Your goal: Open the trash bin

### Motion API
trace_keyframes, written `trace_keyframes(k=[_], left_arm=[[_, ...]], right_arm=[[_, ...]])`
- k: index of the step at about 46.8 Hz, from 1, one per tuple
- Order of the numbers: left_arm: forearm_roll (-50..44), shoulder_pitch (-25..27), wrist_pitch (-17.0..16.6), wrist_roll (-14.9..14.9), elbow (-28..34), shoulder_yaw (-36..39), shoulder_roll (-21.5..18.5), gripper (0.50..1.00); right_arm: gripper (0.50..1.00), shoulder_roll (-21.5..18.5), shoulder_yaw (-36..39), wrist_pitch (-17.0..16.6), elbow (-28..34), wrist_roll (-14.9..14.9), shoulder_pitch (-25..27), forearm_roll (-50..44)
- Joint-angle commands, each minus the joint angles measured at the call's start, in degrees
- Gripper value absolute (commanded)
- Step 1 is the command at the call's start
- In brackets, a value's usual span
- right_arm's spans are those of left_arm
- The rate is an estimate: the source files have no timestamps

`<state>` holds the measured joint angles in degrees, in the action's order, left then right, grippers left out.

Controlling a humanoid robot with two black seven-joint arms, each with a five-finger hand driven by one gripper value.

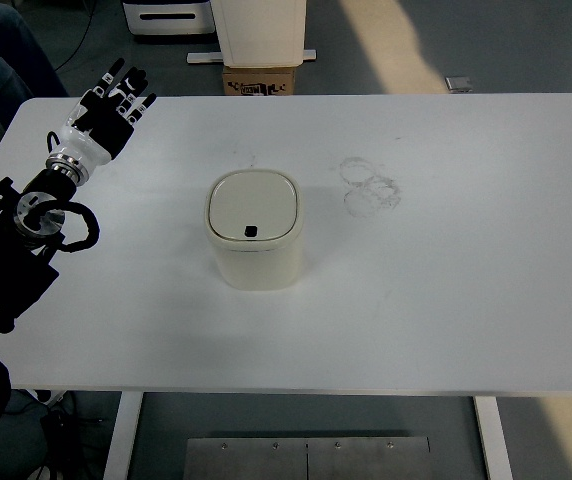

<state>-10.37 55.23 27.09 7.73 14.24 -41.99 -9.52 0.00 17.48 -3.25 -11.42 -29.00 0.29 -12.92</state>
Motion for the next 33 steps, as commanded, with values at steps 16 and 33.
trace_keyframes(k=[16,33], left_arm=[[0.09,0.58,-0.02,-0.08,-0.01,0.07,-0.32,1.000],[-0.17,1.45,-0.20,-0.17,0.43,0.07,-0.14,1.000]], right_arm=[[0.991,0.00,0.01,0.00,0.00,0.00,0.06,0.00],[0.991,0.00,0.01,0.00,0.00,0.00,-0.02,0.00]])
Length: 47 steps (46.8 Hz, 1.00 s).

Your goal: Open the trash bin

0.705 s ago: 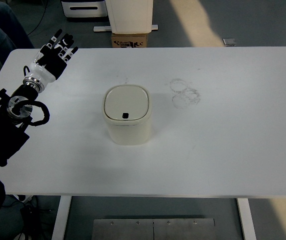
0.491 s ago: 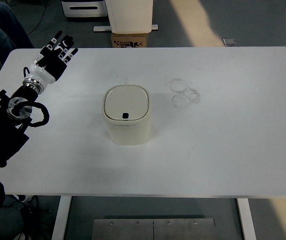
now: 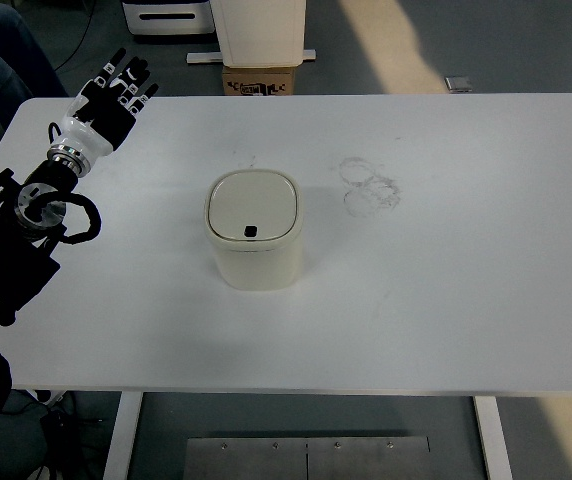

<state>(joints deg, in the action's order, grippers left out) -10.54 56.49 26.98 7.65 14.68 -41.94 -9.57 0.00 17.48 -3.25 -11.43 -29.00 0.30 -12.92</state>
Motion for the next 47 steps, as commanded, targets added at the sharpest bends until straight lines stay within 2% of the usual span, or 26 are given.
trace_keyframes(k=[1,19,25,34,42,47], left_arm=[[-0.09,0.28,-0.09,-0.09,0.08,0.02,-0.10,1.000],[0.00,3.54,-0.09,-0.79,1.22,0.55,-1.59,1.000],[-0.09,3.45,-2.45,-0.79,6.23,1.25,-3.43,1.000],[-0.09,4.41,-6.41,-0.88,15.45,4.32,-8.53,1.000],[-0.09,7.49,-8.52,-1.05,25.73,10.38,-15.38,1.000],[0.00,10.47,-8.61,-2.46,30.57,15.21,-18.90,1.000]], right_arm=[[0.991,0.00,-0.08,0.00,0.00,0.00,0.05,0.00],[0.991,0.00,0.01,0.00,0.00,0.00,-0.04,0.00],[0.991,0.00,-0.08,0.00,0.00,0.00,0.05,0.00],[0.991,0.00,0.01,0.00,0.00,0.00,-0.04,0.00],[0.991,0.00,0.01,0.00,0.00,0.00,0.05,0.00],[0.991,0.00,0.01,0.00,0.00,0.00,-0.04,0.00]])
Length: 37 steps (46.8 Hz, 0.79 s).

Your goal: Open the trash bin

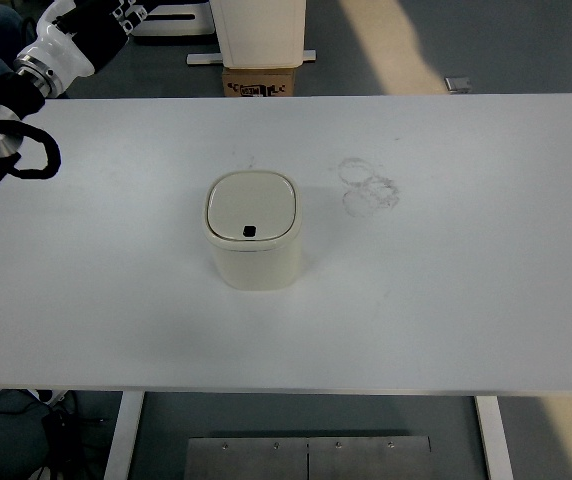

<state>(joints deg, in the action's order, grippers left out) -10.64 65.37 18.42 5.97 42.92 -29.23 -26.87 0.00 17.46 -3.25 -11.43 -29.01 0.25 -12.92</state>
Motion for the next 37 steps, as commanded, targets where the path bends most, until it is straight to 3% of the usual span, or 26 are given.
trace_keyframes(k=[1,11,33,37], left_arm=[[0.10,2.22,-0.14,-1.14,3.04,3.38,-2.04,1.000],[0.19,10.74,-0.40,-5.27,7.53,17.35,-6.44,1.000],[0.80,29.64,0.83,-5.53,17.11,41.53,-8.46,1.000],[0.80,31.31,1.97,-8.16,18.52,42.85,-8.46,1.000]], right_arm=[[0.991,0.00,0.03,0.00,0.01,0.00,0.10,0.00],[0.991,0.00,0.03,0.00,0.01,0.00,0.01,0.00],[0.991,0.00,0.03,0.00,0.01,0.00,0.01,0.00],[0.991,0.00,0.03,0.00,0.01,0.00,0.01,0.00]])
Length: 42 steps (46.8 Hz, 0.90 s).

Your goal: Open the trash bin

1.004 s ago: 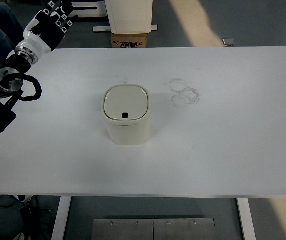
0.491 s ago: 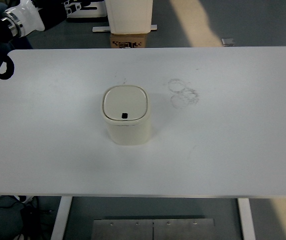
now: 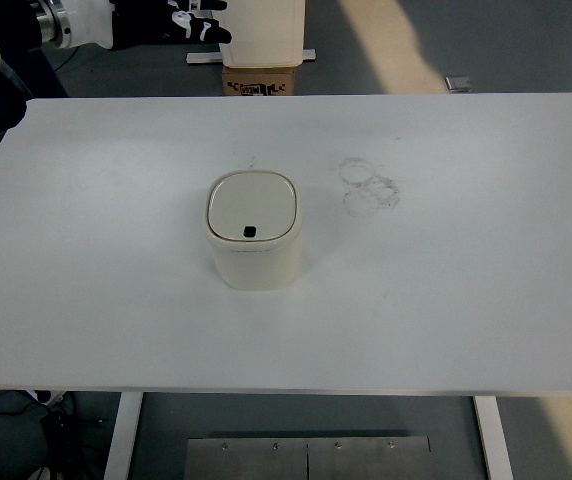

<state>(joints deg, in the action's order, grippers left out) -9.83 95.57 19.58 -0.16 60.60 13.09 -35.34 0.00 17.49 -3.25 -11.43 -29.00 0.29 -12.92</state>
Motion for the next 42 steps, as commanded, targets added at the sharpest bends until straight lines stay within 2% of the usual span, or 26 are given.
trace_keyframes(k=[1,6,8,10,15,21,29,42], left_arm=[[-0.01,1.55,1.34,-3.43,1.01,0.53,0.00,1.000],[2.01,3.57,7.57,-12.74,1.19,0.45,-0.26,1.000],[3.50,4.45,9.07,-15.03,1.19,0.45,-0.52,1.000],[5.08,4.98,9.69,-16.09,1.19,0.45,-0.61,1.000],[9.56,5.77,10.74,-16.89,2.50,0.45,-0.79,1.000],[14.05,6.56,15.40,-16.97,7.50,0.45,-2.28,1.000],[18.97,9.02,15.42,-16.98,11.55,0.45,-2.28,1.000],[23.54,9.02,15.42,-16.98,16.21,0.53,-1.66,1.000]], right_arm=[[0.991,0.00,0.00,0.00,0.00,0.00,-0.02,0.00],[0.991,0.00,0.00,0.00,0.00,0.00,-0.02,0.00],[0.991,0.00,0.00,0.00,0.00,0.00,-0.02,0.00],[0.991,0.00,0.00,0.00,0.00,0.00,-0.02,0.00],[0.991,0.00,0.00,0.00,0.00,0.00,-0.02,0.00],[0.991,0.00,0.00,0.00,0.00,0.00,-0.02,0.00],[0.991,0.00,0.00,0.00,0.00,0.00,-0.02,0.00],[0.991,0.00,0.00,0.00,0.00,0.00,-0.02,0.00]])
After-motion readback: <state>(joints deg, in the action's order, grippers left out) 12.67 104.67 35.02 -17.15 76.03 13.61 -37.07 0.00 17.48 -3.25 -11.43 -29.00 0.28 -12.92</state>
